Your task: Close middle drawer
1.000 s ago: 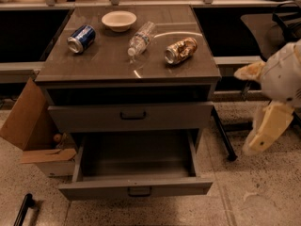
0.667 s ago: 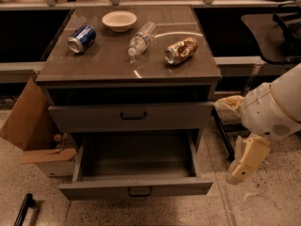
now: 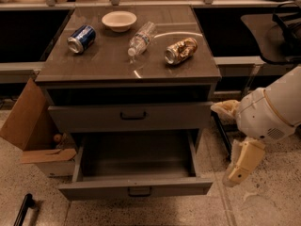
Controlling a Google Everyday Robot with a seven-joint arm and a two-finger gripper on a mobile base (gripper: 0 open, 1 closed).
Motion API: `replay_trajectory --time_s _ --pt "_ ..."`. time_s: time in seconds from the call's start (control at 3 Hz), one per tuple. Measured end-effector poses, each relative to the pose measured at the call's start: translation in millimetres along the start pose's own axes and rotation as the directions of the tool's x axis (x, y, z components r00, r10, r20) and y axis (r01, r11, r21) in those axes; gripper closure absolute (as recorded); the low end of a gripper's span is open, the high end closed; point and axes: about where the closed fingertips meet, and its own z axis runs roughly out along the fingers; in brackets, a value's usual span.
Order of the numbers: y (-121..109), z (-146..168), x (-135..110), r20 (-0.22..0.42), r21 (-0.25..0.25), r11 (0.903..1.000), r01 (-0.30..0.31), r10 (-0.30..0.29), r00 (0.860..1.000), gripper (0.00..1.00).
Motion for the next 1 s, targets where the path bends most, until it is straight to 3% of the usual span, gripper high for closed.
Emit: replay_trajectory --time_s 0.33,0.67,1.0 --pt "9 43 4 0.0 -0.038 0.9977 0.056 -0.056 0.998 0.0" --pt "28 98 12 0.024 -0.108 0.9904 0.087 -0.085 0.996 0.0" --pt "48 146 24 0.051 -0.168 0.9818 0.089 -0.081 0.995 0.0"
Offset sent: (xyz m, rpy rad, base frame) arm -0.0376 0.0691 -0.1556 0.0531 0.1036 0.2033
